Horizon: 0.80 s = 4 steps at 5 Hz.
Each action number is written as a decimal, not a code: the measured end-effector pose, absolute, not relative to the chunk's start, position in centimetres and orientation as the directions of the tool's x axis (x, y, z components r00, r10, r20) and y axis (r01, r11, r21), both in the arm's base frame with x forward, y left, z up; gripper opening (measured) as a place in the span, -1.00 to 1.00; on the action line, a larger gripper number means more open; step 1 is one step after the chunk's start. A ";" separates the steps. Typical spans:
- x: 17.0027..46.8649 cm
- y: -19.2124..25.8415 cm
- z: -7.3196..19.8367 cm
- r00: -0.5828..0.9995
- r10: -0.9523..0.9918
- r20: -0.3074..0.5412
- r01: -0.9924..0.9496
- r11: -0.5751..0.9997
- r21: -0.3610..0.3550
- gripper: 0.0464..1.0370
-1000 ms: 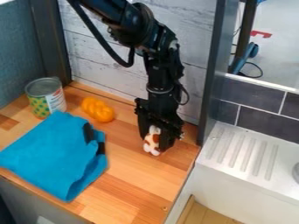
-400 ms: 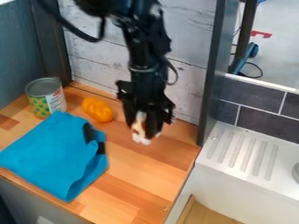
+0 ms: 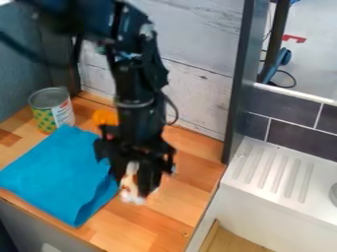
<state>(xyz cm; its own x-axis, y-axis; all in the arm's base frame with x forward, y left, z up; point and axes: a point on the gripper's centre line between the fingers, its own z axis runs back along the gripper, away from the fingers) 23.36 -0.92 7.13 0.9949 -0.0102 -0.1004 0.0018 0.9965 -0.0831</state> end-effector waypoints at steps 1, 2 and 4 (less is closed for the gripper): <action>21.4 -1.3 5.7 0.995 -0.019 -0.102 0.006 0.992 -0.130 0.09; 20.6 -1.5 4.2 0.997 -0.030 -0.073 0.018 0.987 -0.161 0.09; 21.2 -1.0 1.8 0.998 -0.063 -0.003 0.061 0.979 -0.194 0.09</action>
